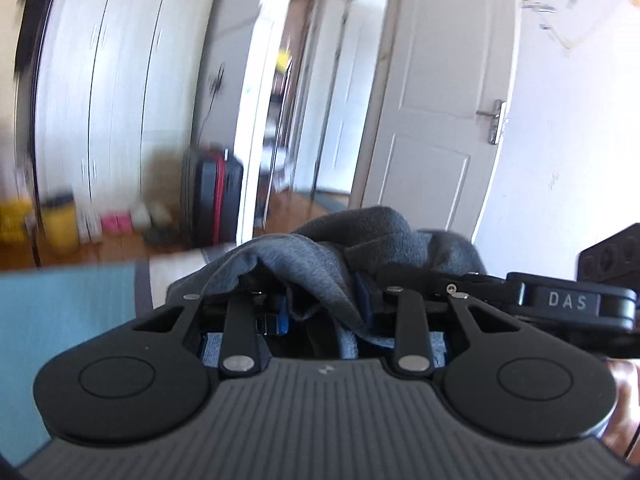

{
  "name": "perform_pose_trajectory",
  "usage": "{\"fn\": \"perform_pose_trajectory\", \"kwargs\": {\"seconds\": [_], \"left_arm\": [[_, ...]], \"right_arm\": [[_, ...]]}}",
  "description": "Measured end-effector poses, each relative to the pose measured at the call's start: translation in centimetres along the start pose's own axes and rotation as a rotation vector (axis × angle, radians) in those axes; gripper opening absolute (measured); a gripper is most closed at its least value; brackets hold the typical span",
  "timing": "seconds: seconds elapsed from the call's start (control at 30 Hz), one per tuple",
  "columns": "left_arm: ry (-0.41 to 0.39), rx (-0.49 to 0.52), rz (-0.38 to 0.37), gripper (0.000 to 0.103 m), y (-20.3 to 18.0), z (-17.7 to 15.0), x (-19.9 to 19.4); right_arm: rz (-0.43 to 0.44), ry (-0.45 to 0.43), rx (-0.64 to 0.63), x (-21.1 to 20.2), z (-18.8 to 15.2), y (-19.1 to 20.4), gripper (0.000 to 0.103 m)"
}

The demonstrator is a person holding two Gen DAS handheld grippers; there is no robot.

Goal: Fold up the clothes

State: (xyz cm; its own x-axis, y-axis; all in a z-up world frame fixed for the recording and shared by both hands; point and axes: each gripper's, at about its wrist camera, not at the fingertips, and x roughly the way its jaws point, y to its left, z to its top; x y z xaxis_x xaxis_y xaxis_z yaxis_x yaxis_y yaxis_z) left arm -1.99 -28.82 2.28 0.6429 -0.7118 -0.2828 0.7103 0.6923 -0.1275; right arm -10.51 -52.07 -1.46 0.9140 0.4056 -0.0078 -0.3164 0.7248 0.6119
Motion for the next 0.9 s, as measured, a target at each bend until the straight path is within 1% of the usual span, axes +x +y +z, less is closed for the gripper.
{"fn": "perform_pose_trajectory", "kwargs": {"seconds": [0.03, 0.07, 0.13, 0.17, 0.2, 0.23, 0.27, 0.3, 0.33, 0.37, 0.4, 0.43, 0.47, 0.5, 0.57, 0.63, 0.73, 0.8, 0.83, 0.87, 0.9], "left_arm": [[-0.012, 0.022, 0.011, 0.03, -0.7, 0.3, -0.8], [-0.011, 0.034, 0.021, 0.03, -1.1, 0.5, -0.6], [-0.002, 0.054, 0.038, 0.03, -1.7, 0.7, 0.4], [0.018, 0.048, 0.046, 0.032, -1.7, 0.7, 1.3], [0.069, 0.015, 0.047, 0.037, -1.2, 0.5, 2.9], [0.127, -0.027, 0.047, 0.042, -0.5, 0.3, 4.8], [0.191, -0.075, 0.051, 0.043, 0.3, -0.1, 6.2], [0.239, -0.106, 0.061, 0.043, 0.8, -0.6, 7.2], [0.249, -0.09, 0.082, 0.043, 1.0, -1.1, 7.4], [0.248, -0.059, 0.106, 0.043, 1.0, -1.7, 7.3], [0.247, -0.028, 0.129, 0.048, 0.9, -2.2, 7.3], [0.246, 0.003, 0.153, 0.053, 0.9, -2.8, 7.2], [0.255, 0.017, 0.17, 0.056, 1.3, -3.2, 7.2], [0.27, 0.012, 0.178, 0.057, 1.7, -3.7, 7.2], [0.307, -0.037, 0.176, 0.057, 3.2, -4.5, 7.3], [0.341, -0.096, 0.17, 0.058, 4.5, -5.7, 7.8], [0.382, -0.155, 0.177, 0.058, 6.4, -7.9, 8.9], [0.403, -0.148, 0.176, 0.058, 7.1, -9.3, 10.0], [0.41, -0.136, 0.173, 0.058, 7.2, -9.8, 10.7], [0.408, -0.115, 0.151, 0.058, 7.2, -10.5, 11.2], [0.403, -0.091, 0.122, 0.059, 7.2, -11.1, 11.7]], "right_arm": [[0.009, -0.006, 0.0, 0.0, 0.1, 0.0, 0.033], [0.011, -0.01, -0.004, 0.1, 0.2, 0.0, 0.033], [-0.019, -0.015, -0.021, 0.2, 0.3, -0.2, 0.033], [-0.052, -0.008, -0.024, 0.3, 0.3, -0.7, 0.034], [-0.089, 0.001, -0.026, 0.4, 0.3, -1.3, 0.034], [-0.144, 0.019, -0.023, 0.6, 0.3, -2.1, 0.038], [-0.217, 0.035, -0.021, 0.7, 0.4, -3.2, 0.04], [-0.304, 0.036, -0.024, 0.6, 0.7, -4.2, 0.047], [-0.372, 0.013, -0.015, 0.2, 1.1, -5.4, 0.056], [-0.433, -0.017, 0.0, -0.2, 1.6, -6.6, 0.058], [-0.493, -0.047, 0.015, -0.6, 2.0, -7.8, 0.059], [-0.528, -0.068, 0.048, -1.2, 2.3, -9.1, 0.059], [-0.544, -0.077, 0.087, -1.8, 2.3, -10.3, 0.059], [-0.564, -0.068, 0.124, -2.1, 2.1, -11.1, 0.059], [-0.609, -0.028, 0.189, -2.2, 1.6, -12.4, 0.059], [-0.631, 0.035, 0.199, -1.4, 1.0, -12.7, 0.06], [-0.659, 0.125, 0.156, -0.1, 0.0, -12.1, 0.06], [-0.659, 0.175, 0.126, -0.1, -0.3, -11.5, 0.063], [-0.654, 0.194, 0.129, -0.2, -0.3, -11.5, 0.067], [-0.642, 0.205, 0.153, -0.3, -0.5, -11.8, 0.07], [-0.63, 0.202, 0.208, -0.8, -0.9, -12.0, 0.074]]}}
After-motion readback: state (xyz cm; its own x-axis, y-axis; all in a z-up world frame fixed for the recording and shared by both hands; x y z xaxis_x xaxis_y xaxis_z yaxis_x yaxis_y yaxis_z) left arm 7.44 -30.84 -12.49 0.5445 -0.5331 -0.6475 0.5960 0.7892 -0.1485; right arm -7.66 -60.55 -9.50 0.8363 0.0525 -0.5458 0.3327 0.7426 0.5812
